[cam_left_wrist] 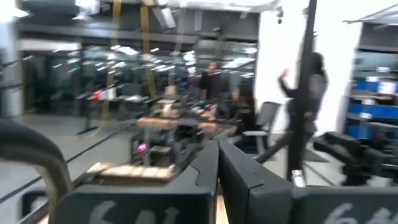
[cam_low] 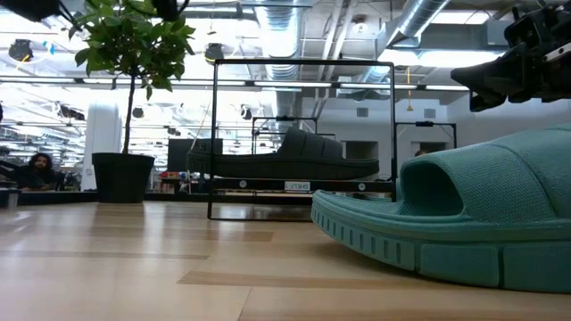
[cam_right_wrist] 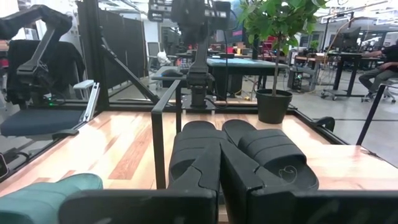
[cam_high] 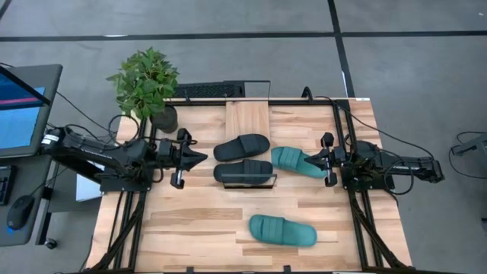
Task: Pick and place slides into the shelf
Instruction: Put the top green slide on the shelf
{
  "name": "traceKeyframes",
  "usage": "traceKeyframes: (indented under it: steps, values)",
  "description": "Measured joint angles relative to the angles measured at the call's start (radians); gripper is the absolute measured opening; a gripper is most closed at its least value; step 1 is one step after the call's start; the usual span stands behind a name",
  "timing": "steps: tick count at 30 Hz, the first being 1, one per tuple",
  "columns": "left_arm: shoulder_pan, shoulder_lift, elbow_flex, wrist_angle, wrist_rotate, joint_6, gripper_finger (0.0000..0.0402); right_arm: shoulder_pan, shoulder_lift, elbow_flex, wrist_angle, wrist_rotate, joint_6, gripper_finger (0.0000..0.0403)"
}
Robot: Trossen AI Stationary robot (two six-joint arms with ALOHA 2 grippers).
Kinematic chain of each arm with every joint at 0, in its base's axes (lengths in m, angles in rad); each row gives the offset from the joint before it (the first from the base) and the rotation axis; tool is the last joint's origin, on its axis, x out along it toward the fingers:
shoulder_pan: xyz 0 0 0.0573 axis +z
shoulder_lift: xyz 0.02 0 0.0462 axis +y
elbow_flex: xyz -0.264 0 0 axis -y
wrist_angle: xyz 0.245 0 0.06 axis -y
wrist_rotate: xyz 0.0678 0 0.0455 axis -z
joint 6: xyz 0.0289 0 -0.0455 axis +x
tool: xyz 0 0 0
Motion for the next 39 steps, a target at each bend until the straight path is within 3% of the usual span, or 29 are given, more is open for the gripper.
traceKeyframes:
  steps: [8, 13, 21, 30, 39]
  values:
    - [-0.073, -0.028, -0.126, 0.097, -0.171, -0.013, 0.0, 0.0, 0.0, 0.0, 0.01, 0.002, 0.086, 0.0]
    - [-0.116, -0.092, -0.194, 0.104, -0.204, -0.041, 0.0, 0.0, 0.0, 0.0, 0.026, 0.053, 0.236, 0.0]
    - [-0.167, -0.219, -0.328, 0.146, -0.271, -0.082, 0.0, -0.002, 0.0, 0.0, 0.021, 0.1, 0.244, 0.0]
    - [-0.169, -0.353, -0.423, 0.153, -0.245, -0.097, 0.0, -0.001, 0.0, 0.0, 0.014, 0.101, 0.244, 0.0]
    - [-0.169, -0.41, -0.423, 0.059, -0.12, -0.11, 0.0, -0.005, 0.0, 0.0, 0.009, 0.101, 0.215, 0.0]
